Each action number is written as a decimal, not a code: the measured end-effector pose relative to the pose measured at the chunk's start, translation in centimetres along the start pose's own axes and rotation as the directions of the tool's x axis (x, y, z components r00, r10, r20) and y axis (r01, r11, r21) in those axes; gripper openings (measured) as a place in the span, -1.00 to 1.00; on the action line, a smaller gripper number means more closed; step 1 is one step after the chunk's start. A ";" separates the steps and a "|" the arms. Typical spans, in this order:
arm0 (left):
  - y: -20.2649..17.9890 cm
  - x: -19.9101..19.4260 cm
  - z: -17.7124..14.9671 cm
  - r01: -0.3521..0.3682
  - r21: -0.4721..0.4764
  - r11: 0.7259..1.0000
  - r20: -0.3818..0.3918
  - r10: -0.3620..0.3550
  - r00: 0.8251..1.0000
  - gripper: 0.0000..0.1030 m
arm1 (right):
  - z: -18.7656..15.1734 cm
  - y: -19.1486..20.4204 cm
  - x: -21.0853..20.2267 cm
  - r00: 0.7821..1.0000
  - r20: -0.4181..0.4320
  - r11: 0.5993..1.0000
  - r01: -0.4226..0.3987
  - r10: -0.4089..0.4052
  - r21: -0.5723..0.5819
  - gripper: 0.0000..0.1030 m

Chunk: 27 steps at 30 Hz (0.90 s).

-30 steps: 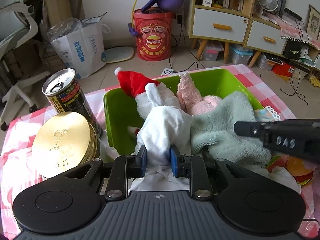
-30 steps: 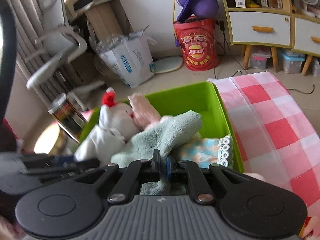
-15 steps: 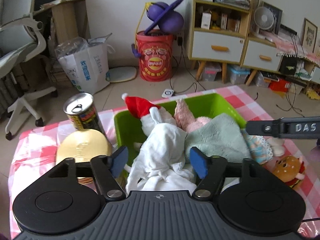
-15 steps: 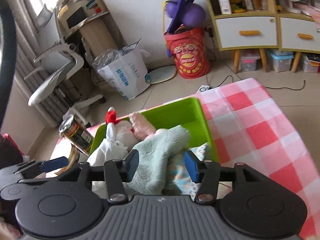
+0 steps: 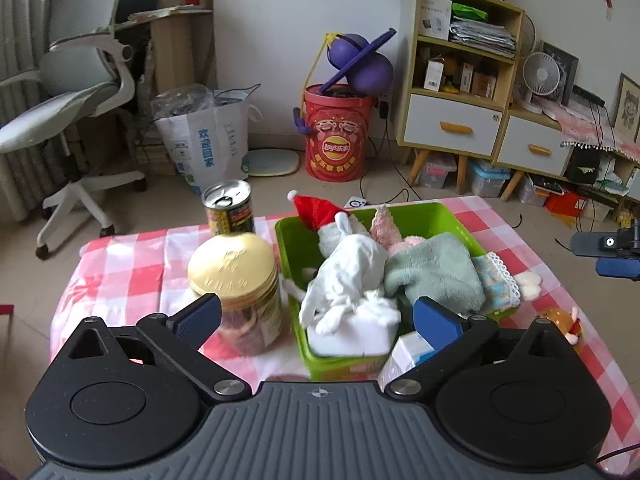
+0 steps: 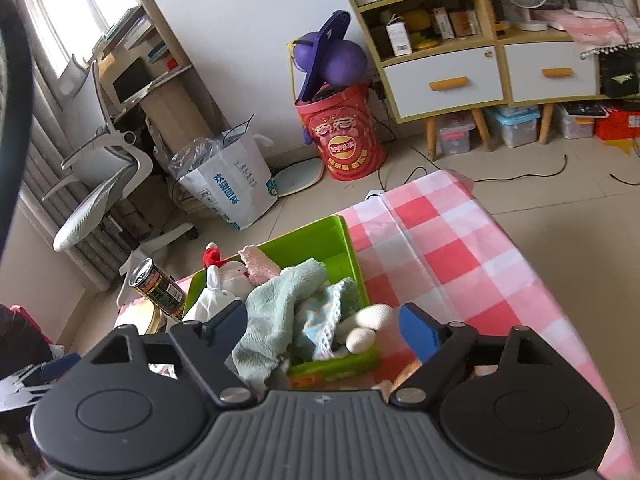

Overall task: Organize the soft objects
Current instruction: 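Withdraw both tools and reach toward the white cloth and hamburger plush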

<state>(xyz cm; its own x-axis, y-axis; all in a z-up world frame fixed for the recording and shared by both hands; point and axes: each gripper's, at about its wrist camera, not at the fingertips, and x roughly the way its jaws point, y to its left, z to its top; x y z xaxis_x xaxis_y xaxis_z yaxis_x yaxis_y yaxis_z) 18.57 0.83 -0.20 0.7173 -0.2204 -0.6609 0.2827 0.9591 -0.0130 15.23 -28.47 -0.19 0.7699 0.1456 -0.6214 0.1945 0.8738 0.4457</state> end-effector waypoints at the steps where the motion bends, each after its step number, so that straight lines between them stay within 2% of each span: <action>1: 0.2 -0.3 -0.3 0.001 -0.005 1.000 0.001 -0.001 1.000 0.90 | -0.2 -0.1 -0.4 1.000 0.001 1.000 0.005 -0.005 0.007 0.17; 9: 1.0 -2.9 -2.9 0.001 -0.036 0.999 0.002 -0.001 1.000 0.90 | -2.3 -1.1 -3.1 1.000 0.001 0.998 0.020 -0.020 0.053 0.22; 16: 0.3 -4.5 -5.7 0.030 -0.052 0.998 -0.005 -0.030 1.000 0.90 | -4.7 -2.0 -3.8 0.997 -0.039 0.994 0.070 -0.066 0.088 0.23; 24: -2.2 -3.8 -9.4 0.053 -0.062 0.997 -0.013 -0.054 0.998 0.90 | -7.6 -3.7 -3.8 0.986 -0.086 0.977 0.154 -0.142 0.151 0.23; 27: -4.1 -2.4 -10.9 0.057 -0.021 0.998 -0.069 -0.058 0.996 0.90 | -8.3 -4.3 -3.2 0.973 -0.130 0.967 0.209 -0.190 0.147 0.23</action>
<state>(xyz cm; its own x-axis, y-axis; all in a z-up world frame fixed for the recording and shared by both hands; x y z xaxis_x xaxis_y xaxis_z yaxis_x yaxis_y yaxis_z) 8.79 -0.61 -6.77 0.6542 -0.2628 -0.7092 0.3094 0.9486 -0.0661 6.92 -28.85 -5.43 0.6329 0.0360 -0.7734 0.4381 0.8069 0.3961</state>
